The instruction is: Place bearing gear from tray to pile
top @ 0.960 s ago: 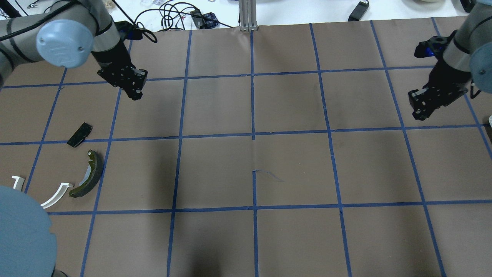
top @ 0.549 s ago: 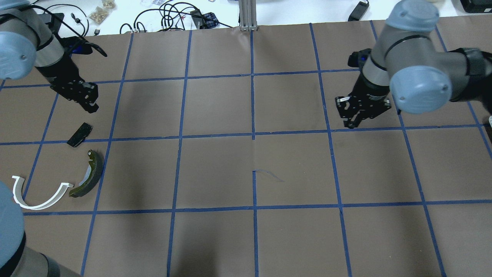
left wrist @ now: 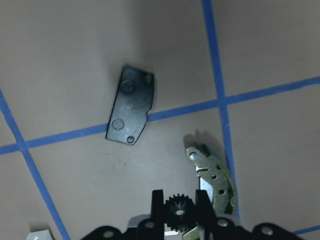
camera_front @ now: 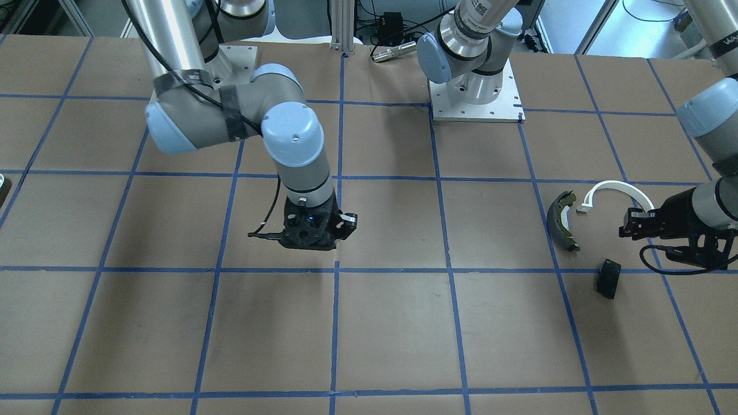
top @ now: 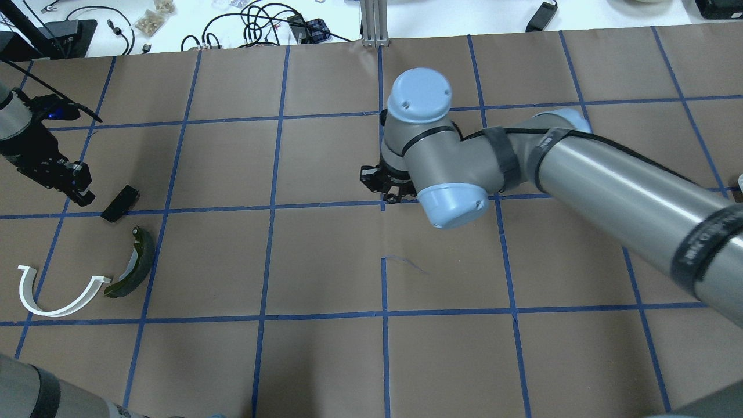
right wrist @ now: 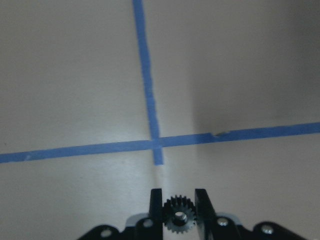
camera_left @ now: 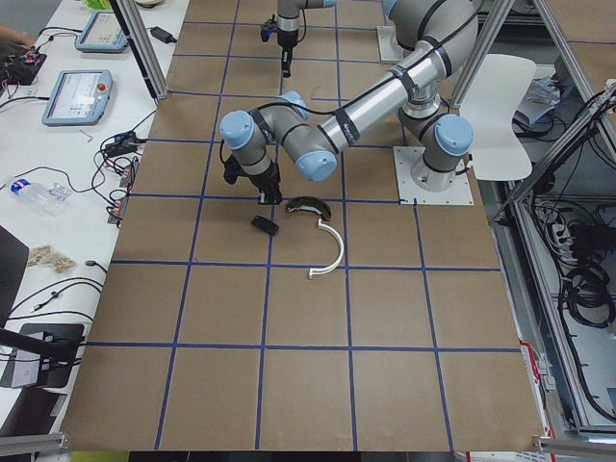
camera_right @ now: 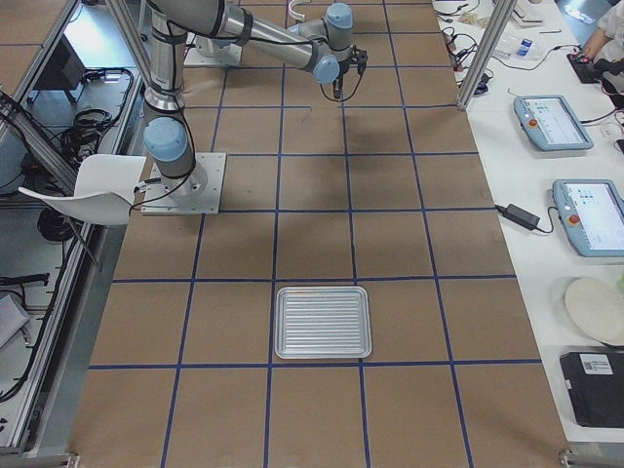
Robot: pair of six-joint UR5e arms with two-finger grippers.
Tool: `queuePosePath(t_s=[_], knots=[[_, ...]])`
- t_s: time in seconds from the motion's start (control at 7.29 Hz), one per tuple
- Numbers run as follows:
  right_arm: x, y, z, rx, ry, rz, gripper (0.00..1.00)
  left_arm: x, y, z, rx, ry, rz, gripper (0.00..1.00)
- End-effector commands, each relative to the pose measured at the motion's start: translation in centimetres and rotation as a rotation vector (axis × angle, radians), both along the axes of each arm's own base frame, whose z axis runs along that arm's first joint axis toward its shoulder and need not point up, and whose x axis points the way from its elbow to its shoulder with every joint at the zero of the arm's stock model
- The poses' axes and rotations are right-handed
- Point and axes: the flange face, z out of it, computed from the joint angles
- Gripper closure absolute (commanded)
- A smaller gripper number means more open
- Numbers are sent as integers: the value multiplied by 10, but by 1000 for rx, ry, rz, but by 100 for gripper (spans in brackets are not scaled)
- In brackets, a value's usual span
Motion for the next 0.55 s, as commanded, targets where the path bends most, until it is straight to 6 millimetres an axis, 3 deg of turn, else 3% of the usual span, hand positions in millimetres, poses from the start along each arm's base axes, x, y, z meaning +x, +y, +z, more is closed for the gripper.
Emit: queuePosePath(t_s=[0.0, 0.14, 0.27, 0.41], knots=[[67, -4, -34, -24, -8, 16, 63, 0, 16, -41, -37, -25, 9, 100], [69, -7, -38, -22, -5, 14, 18, -10, 23, -53, -29, -22, 4, 100], [67, -8, -37, -9, -3, 1, 0, -14, 28, -63, -14, -11, 1, 100], [53, -18, -26, 12, -4, -8, 0, -11, 30, -69, -6, -6, 8, 100]])
